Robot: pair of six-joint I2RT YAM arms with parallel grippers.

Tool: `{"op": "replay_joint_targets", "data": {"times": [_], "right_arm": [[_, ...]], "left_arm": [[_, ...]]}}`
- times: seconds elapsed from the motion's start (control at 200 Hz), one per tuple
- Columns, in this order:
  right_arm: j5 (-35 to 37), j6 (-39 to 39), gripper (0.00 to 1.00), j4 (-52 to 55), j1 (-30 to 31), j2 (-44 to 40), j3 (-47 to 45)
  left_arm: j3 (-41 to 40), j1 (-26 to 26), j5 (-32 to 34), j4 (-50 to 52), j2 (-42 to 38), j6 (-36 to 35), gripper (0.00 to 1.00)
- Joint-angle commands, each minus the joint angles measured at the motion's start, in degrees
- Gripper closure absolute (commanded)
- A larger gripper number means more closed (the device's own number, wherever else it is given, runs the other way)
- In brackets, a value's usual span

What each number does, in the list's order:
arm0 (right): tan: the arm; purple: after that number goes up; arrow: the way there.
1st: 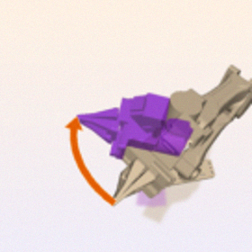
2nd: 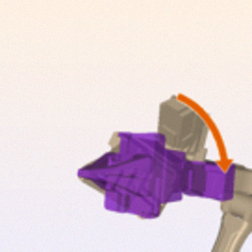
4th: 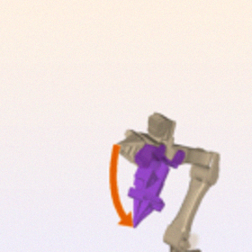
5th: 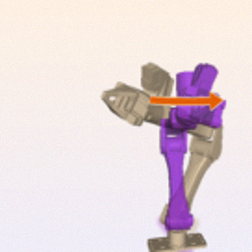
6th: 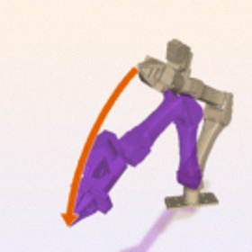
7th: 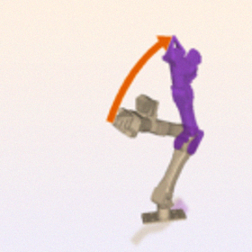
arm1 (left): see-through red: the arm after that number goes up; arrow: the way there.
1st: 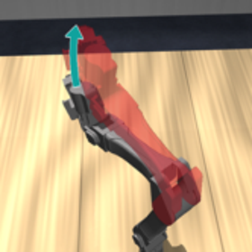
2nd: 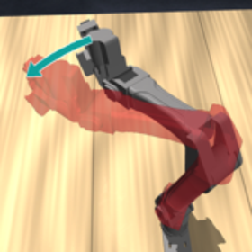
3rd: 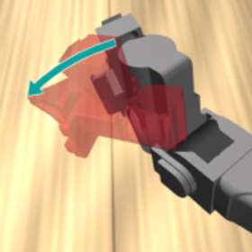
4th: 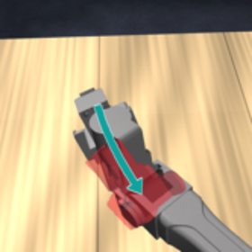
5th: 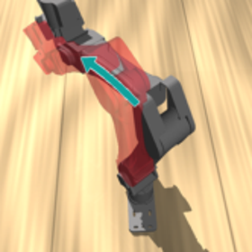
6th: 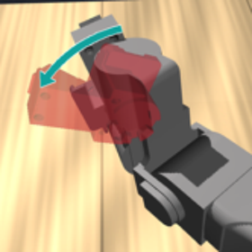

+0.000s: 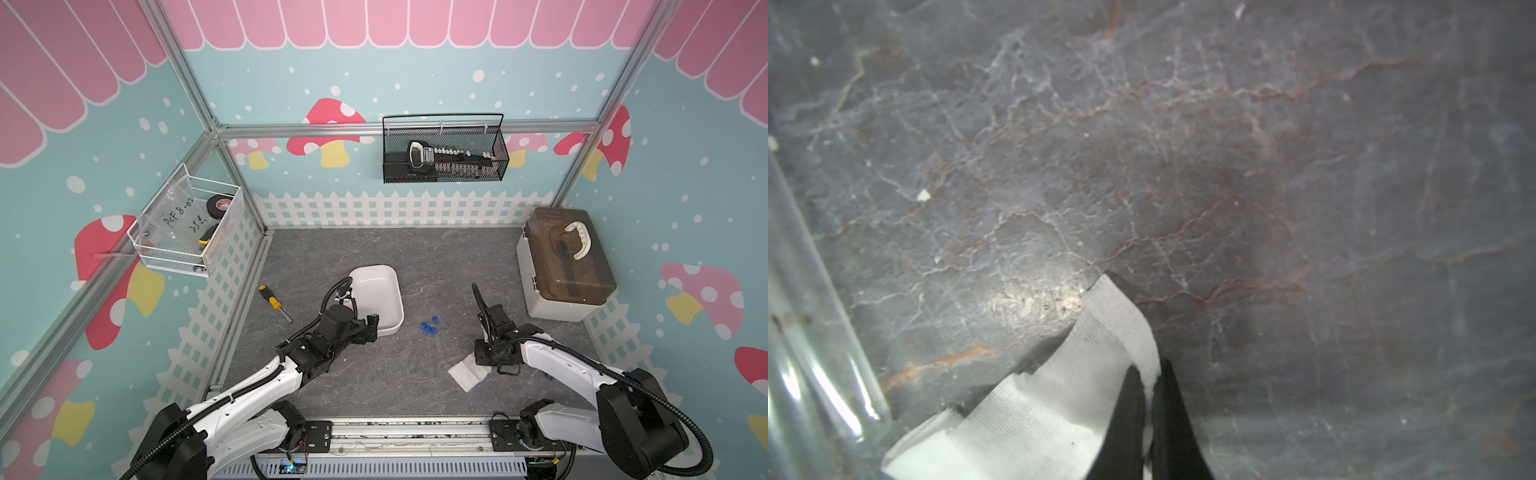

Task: Wipe the exteriors of test tubes
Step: Pick up the cleaning item at the center of the board.

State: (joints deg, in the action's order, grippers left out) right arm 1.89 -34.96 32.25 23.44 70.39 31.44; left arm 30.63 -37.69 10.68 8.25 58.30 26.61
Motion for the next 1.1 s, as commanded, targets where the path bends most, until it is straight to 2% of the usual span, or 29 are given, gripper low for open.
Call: {"op": "replay_joint_targets", "data": {"times": [0.0,0.27,0.475,0.786,0.941,1.096], "right_arm": [[0.62,-1.54,1.0,1.69,0.46,-1.75,-0.68],[2.47,-2.48,1.0,8.59,0.38,-10.42,5.19],[2.33,-2.46,1.0,10.89,0.3,-13.62,10.02],[2.39,-2.74,1.0,13.49,-0.02,-17.83,13.89],[2.61,-2.9,1.0,14.68,-0.45,-19.52,14.35],[2.26,-3.42,1.0,14.81,-0.77,-21.1,14.0]], "left_arm": [[0.89,-1.11,-0.93,-0.6,0.61,-0.27,0.04],[3.14,-6.93,-0.67,-0.65,3.78,-0.2,0.05],[7.35,-11.79,-1.02,-2.19,10.41,0.37,0.06],[20.31,-16.29,-4.41,0.23,24.93,-0.95,0.08],[29.04,-16.71,-7.36,5.38,33.72,0.02,0.12],[36.94,-16.75,-7.38,9.71,41.48,-0.21,0.12]]}}
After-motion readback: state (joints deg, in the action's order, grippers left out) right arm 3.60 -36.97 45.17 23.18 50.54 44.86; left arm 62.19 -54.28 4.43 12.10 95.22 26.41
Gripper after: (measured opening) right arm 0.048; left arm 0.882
